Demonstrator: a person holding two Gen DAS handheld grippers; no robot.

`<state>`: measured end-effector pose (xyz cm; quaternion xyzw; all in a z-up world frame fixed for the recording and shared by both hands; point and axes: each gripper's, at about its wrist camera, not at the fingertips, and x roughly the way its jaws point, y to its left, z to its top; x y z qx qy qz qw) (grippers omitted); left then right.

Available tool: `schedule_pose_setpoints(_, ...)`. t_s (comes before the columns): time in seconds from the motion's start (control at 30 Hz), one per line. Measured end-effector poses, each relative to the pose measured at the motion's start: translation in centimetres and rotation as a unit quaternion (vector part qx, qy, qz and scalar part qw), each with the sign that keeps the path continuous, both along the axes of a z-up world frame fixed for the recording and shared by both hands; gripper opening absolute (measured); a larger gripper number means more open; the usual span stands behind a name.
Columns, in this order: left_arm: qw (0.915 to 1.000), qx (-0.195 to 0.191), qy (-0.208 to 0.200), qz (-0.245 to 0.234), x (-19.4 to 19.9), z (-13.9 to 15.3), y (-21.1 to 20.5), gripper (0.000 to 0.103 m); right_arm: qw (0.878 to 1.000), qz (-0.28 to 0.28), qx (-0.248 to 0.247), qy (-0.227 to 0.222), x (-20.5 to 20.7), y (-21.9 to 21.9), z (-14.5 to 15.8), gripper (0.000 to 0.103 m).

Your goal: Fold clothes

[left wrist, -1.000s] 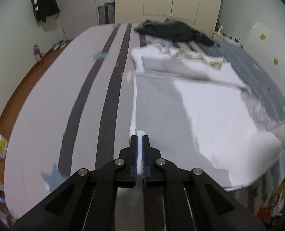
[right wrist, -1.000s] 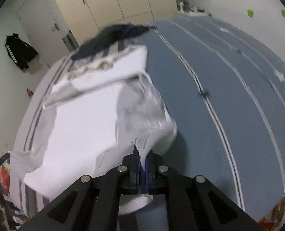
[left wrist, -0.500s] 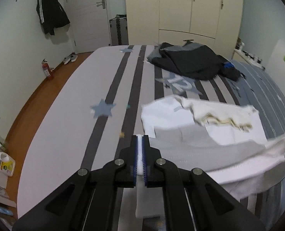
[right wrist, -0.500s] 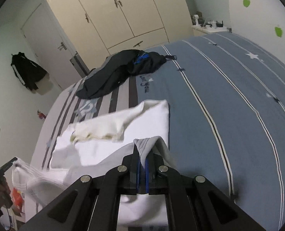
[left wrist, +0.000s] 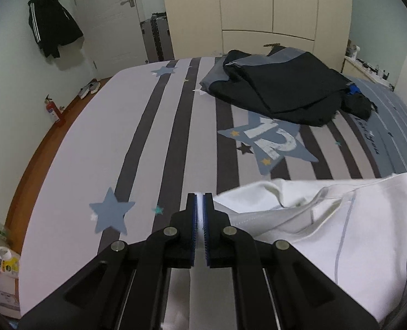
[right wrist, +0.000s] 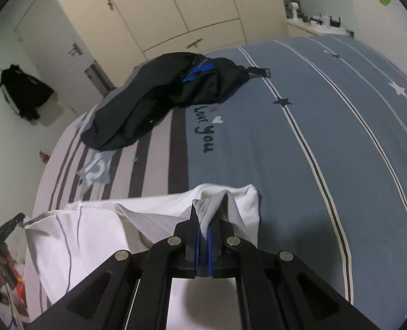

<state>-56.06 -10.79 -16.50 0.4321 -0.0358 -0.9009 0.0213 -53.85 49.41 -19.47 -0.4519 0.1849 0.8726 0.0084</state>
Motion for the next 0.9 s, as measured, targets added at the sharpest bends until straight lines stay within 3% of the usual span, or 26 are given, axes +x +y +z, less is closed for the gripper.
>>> schedule_pose_setpoints(0.23,0.9997,-0.003,-0.024,-0.002,-4.1,-2.4,0.2,0.005,0.999,-0.012,-0.003,-0.04,-3.2,1.6,-2.7,0.004)
schedule_pose_setpoints(0.3,0.9998,0.004,-0.019,0.006,-4.7,-2.8,0.0,0.008,0.999,-0.016,-0.013,-0.05,-4.2,2.1,-3.5,0.008)
schedule_pose_setpoints(0.33,0.9996,0.011,-0.018,0.021,-4.9,-3.0,-0.5,0.016,0.998,-0.02,-0.02,-0.052,-4.5,2.4,-3.8,0.01)
schedule_pose_setpoints(0.37,0.999,0.018,-0.019,0.036,-5.0,-3.2,-1.0,0.035,0.998,-0.028,-0.024,-0.054,-4.7,2.7,-3.9,0.022)
schedule_pose_setpoints(0.4,0.9982,0.026,-0.019,0.051,-5.2,-3.3,-1.5,0.046,0.997,-0.037,-0.026,-0.056,-4.8,3.1,-3.9,0.048)
schedule_pose_setpoints(0.47,0.9975,0.046,-0.003,0.054,-4.4,-3.1,-2.3,0.05,0.997,-0.054,-0.036,-0.053,-4.7,3.9,-3.8,0.064)
schedule_pose_setpoints(0.6,0.9988,0.034,0.003,0.033,-2.2,-2.9,-2.4,0.051,0.998,-0.057,-0.028,0.002,-2.8,4.7,-1.5,0.064)
schedule_pose_setpoints(0.77,0.9994,0.013,-0.031,0.005,0.0,-5.4,-2.3,0.051,0.997,0.004,0.074,-0.005,-1.1,2.3,-2.0,0.064)
schedule_pose_setpoints(0.9,0.9993,0.004,-0.036,-0.005,0.5,-6.7,-2.3,0.051,0.986,0.054,0.158,-0.014,-0.7,-0.8,-4.3,0.064)
